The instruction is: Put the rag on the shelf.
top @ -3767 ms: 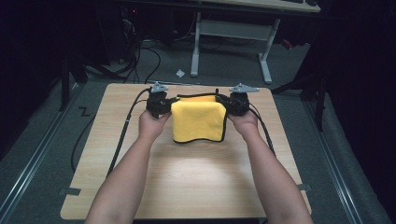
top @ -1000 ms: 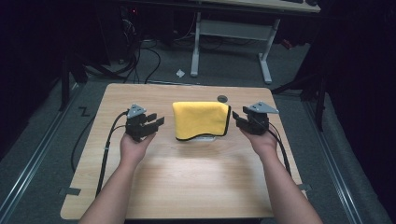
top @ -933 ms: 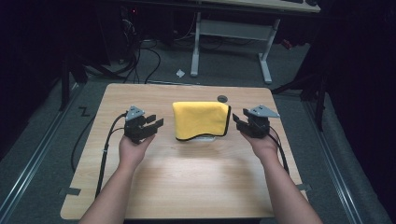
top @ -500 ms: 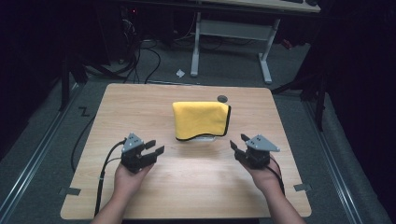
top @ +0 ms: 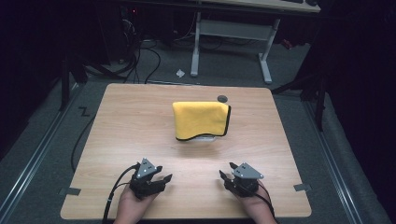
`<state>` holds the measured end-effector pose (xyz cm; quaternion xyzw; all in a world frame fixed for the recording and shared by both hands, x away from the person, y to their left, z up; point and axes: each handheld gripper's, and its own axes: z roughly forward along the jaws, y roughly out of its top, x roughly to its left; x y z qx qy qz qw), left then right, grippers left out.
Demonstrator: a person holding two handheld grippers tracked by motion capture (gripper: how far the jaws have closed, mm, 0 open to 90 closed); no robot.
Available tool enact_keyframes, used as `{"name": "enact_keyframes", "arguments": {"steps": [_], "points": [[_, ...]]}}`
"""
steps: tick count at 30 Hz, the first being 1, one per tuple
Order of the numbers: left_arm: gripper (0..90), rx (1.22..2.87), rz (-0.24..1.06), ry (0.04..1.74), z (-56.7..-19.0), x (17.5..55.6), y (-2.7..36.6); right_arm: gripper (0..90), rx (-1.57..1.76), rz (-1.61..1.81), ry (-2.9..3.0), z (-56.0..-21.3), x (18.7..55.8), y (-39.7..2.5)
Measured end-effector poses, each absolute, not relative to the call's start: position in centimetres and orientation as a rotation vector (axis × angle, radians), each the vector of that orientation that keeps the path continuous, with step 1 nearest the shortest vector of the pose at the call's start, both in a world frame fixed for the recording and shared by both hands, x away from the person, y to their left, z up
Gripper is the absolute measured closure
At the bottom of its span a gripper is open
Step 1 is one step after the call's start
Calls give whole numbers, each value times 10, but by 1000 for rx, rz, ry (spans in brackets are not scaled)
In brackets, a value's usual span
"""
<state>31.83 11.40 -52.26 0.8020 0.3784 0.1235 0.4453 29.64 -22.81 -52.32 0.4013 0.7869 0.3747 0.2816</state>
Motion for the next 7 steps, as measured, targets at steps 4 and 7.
{"name": "enact_keyframes", "arguments": {"steps": [4,7], "points": [[460,2010,317,930,-526,318,115,480,1081,1006,2106,-524,298,-232],[459,1974,282,958,-526,320,120,480,1109,1006,2094,-525,300,-235]]}}
